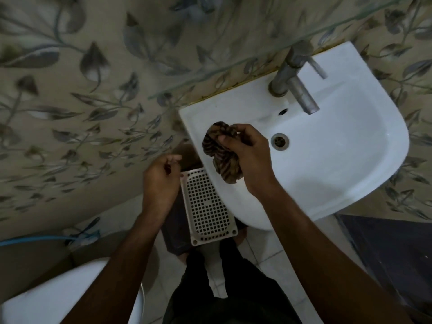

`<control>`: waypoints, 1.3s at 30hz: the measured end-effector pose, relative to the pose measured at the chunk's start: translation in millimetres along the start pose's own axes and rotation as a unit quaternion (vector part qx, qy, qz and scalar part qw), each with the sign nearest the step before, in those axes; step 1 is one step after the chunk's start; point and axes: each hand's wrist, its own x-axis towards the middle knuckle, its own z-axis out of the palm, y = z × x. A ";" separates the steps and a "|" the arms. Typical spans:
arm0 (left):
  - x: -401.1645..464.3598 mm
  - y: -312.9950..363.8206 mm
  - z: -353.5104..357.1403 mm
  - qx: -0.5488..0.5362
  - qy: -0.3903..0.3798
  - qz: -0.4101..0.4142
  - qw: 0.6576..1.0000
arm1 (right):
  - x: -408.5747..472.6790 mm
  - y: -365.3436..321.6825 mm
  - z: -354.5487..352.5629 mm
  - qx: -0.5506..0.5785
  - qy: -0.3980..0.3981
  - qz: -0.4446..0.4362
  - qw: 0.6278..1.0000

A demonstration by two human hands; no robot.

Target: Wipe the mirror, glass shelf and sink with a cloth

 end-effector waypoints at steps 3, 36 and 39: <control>-14.8 -41.2 -25.8 -0.002 -0.016 -0.052 0.999 | -32.5 3.3 36.7 -0.040 -0.063 -0.022 0.997; -95.6 -278.7 123.5 -0.106 -0.257 -0.203 0.939 | -29.0 299.2 60.2 -0.475 -0.045 0.145 0.867; -95.9 -283.3 124.6 -0.087 -0.261 -0.196 0.941 | -32.0 300.0 64.6 -0.494 -0.045 0.096 0.863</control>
